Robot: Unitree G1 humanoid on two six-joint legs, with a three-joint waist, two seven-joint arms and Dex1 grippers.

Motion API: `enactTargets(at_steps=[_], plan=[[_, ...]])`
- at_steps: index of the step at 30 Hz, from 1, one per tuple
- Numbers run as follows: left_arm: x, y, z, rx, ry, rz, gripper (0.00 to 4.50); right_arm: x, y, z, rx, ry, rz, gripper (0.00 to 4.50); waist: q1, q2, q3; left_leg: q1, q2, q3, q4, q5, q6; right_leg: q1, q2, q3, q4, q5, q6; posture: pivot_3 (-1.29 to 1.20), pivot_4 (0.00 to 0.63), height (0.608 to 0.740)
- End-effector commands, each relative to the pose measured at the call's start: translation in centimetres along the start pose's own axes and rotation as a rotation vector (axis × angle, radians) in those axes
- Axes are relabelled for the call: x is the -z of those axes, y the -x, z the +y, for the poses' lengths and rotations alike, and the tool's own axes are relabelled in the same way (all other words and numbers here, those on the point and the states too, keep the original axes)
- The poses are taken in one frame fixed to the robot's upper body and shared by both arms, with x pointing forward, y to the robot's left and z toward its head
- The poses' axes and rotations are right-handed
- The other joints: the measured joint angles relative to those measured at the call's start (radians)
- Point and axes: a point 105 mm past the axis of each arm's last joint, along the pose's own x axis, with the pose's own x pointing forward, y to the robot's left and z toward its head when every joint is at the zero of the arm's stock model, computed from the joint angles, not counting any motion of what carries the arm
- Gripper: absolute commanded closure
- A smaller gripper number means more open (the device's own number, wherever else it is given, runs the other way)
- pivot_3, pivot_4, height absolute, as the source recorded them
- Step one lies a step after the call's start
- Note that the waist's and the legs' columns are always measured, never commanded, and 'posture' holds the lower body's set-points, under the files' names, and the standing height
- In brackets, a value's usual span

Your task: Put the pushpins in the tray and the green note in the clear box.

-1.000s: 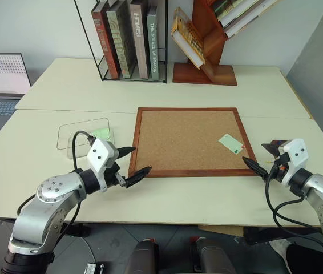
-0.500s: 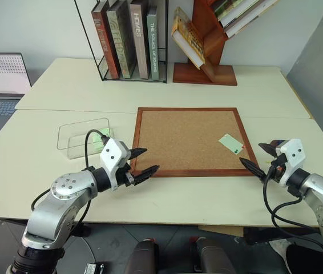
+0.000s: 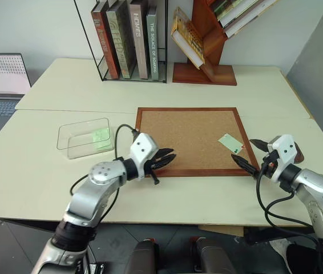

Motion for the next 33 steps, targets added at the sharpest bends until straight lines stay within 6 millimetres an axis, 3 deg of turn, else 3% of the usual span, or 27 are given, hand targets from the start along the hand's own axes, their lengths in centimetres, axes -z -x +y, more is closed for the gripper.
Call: enactTargets(at_steps=[1, 12, 19, 26, 33], plan=[[-0.8, -1.7, 0.5, -0.012, -0.026, -0.028, 4.45, -1.6, -0.5, 0.5, -0.024, 0.008, -0.05, 0.0, 0.0, 0.0, 0.0, 0.0, 0.0, 0.0, 0.0, 0.0, 0.0, 0.0, 0.0, 0.0, 0.0, 0.0, 0.0, 0.0, 0.15, 0.74], [1.8, -4.4, 1.2, -0.011, 0.049, 0.008, 4.45, -2.3, -1.6, 1.1, -0.043, 0.002, -0.055, 0.0, 0.0, 0.001, 0.0, 0.0, 0.0, -0.001, 0.0, 0.0, 0.0, 0.0, 0.0, -0.001, 0.0, 0.0, 0.0, 0.0, 0.15, 0.74], [4.7, -4.6, 1.2, 0.009, 0.066, 0.084, 4.45, -2.5, -2.4, 0.5, -0.031, 0.02, -0.037, 0.0, 0.0, 0.001, -0.001, 0.0, -0.001, 0.001, 0.0, 0.0, 0.0, 0.0, 0.0, 0.0, 0.0, 0.001, -0.001, 0.0, 0.15, 0.74], [5.0, -4.5, 1.4, 0.003, 0.061, 0.088, 4.45, -2.5, -4.3, -0.4, -0.019, -0.06, -0.012, 0.0, -0.002, 0.003, -0.002, 0.001, -0.001, 0.001, 0.0, 0.0, 0.0, 0.0, 0.0, 0.0, 0.001, 0.001, -0.001, 0.0, 0.15, 0.74], [4.7, -4.6, 1.0, 0.014, 0.063, 0.079, 4.45, -0.7, -7.1, -2.3, 0.03, -0.052, 0.106, 0.0, -0.001, 0.004, -0.003, 0.002, 0.0, 0.002, 0.001, 0.0, 0.001, 0.0, 0.0, 0.0, 0.001, 0.004, -0.004, 0.0, 0.15, 0.74]])
